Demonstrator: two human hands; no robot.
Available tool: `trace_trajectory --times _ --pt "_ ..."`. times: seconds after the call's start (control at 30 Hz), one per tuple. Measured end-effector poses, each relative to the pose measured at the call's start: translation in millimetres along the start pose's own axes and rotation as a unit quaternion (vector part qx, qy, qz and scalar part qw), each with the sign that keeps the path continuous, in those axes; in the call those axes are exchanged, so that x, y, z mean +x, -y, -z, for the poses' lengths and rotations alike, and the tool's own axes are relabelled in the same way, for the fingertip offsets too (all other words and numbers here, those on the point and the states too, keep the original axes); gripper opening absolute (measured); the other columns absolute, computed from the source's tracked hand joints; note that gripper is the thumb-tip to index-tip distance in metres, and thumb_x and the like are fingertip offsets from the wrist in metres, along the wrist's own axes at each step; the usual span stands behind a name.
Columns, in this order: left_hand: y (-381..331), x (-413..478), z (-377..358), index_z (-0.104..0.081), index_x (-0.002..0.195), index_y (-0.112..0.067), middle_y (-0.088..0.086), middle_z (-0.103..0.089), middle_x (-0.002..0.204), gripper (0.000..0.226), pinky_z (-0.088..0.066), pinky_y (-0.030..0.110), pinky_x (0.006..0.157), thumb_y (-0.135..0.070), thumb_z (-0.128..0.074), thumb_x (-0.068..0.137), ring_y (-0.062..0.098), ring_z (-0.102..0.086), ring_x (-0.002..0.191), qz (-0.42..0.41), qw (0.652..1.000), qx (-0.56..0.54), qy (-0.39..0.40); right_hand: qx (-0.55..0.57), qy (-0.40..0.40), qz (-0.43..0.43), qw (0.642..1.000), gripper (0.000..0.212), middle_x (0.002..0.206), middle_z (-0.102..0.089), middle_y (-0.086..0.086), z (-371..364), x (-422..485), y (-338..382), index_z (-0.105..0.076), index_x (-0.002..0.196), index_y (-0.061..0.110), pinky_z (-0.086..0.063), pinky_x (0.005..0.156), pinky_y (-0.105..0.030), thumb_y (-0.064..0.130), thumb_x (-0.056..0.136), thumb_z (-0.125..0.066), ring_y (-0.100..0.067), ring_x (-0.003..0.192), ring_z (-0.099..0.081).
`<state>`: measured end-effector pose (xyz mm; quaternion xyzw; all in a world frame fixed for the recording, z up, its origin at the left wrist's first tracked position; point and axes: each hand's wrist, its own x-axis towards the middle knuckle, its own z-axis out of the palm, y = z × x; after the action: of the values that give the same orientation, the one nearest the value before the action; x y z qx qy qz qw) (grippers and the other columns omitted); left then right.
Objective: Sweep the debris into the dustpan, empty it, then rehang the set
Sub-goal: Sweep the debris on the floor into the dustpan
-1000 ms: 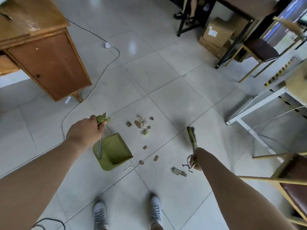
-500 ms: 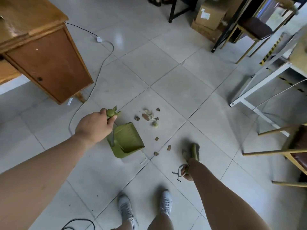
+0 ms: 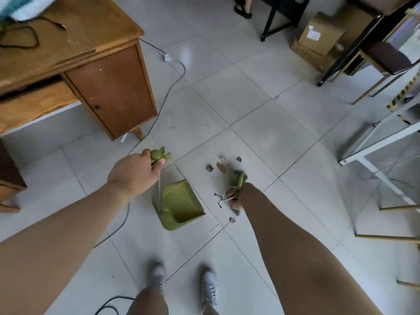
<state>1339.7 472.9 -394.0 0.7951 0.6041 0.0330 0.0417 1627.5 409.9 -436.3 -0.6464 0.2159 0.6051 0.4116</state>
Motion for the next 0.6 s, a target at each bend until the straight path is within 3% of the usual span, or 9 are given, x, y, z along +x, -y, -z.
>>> trace_trajectory --times 0.1,0.17,0.3,0.4,0.5,0.6 --pt "28 14 -9 -0.038 0.083 -0.016 0.004 -0.052 0.064 0.037 -0.033 0.029 0.049 -0.051 -0.033 0.094 0.03 -0.059 0.065 -0.008 1.0 -0.01 0.019 -0.003 -0.037 -0.036 0.999 0.025 0.064 -0.042 -0.002 -26 -5 -3 -0.047 0.082 0.012 -0.033 0.042 -0.019 0.025 0.101 -0.039 -0.014 0.045 -0.037" --pt "47 32 -14 -0.038 0.083 -0.017 0.005 -0.055 0.065 0.038 -0.034 0.029 0.049 -0.053 -0.031 0.094 0.03 -0.061 0.065 -0.019 0.999 -0.016 0.024 0.068 -0.039 -0.043 0.996 0.038 0.059 -0.038 -0.002 -34 -4 -5 -0.046 0.073 0.006 -0.031 0.046 -0.021 0.031 0.101 -0.044 -0.014 0.046 -0.034" --pt "85 63 -17 -0.041 0.083 -0.016 0.006 -0.056 0.064 0.042 -0.033 0.029 0.048 -0.056 -0.029 0.092 0.031 -0.06 0.064 -0.059 0.998 -0.011 0.035 0.139 -0.079 -0.036 0.986 0.045 0.036 -0.037 -0.004 -43 -18 -19 -0.041 0.063 0.011 -0.026 0.038 -0.015 0.037 0.099 -0.049 -0.013 0.026 -0.03" --pt "101 85 -8 -0.046 0.086 -0.014 0.012 -0.064 0.077 0.043 -0.038 0.032 0.052 -0.054 -0.033 0.093 0.034 -0.064 0.072 -0.097 0.994 -0.011 0.039 0.161 -0.097 -0.021 0.982 0.044 0.049 -0.038 -0.002 -39 -32 -32 -0.045 0.068 0.011 -0.024 0.038 -0.017 0.04 0.1 -0.045 -0.011 0.033 -0.029" --pt "109 100 5 -0.048 0.088 -0.012 0.012 -0.064 0.076 0.045 -0.037 0.03 0.05 -0.054 -0.031 0.093 0.032 -0.061 0.068 -0.136 0.99 0.003 0.038 0.158 -0.13 -0.029 0.978 0.038 0.045 -0.04 -0.005 -24 -48 -52 -0.047 0.073 0.007 -0.027 0.033 -0.012 0.035 0.099 -0.043 -0.013 0.026 -0.03" --pt "108 109 14 -0.048 0.091 -0.01 0.014 -0.064 0.08 0.047 -0.04 0.032 0.052 -0.053 -0.03 0.094 0.034 -0.063 0.073 -0.16 0.986 0.005 0.053 0.147 -0.174 -0.043 0.973 0.026 0.051 -0.044 -0.006 -6 -54 -82 -0.05 0.081 0.007 -0.031 0.034 -0.011 0.024 0.099 -0.043 -0.012 0.036 -0.034"
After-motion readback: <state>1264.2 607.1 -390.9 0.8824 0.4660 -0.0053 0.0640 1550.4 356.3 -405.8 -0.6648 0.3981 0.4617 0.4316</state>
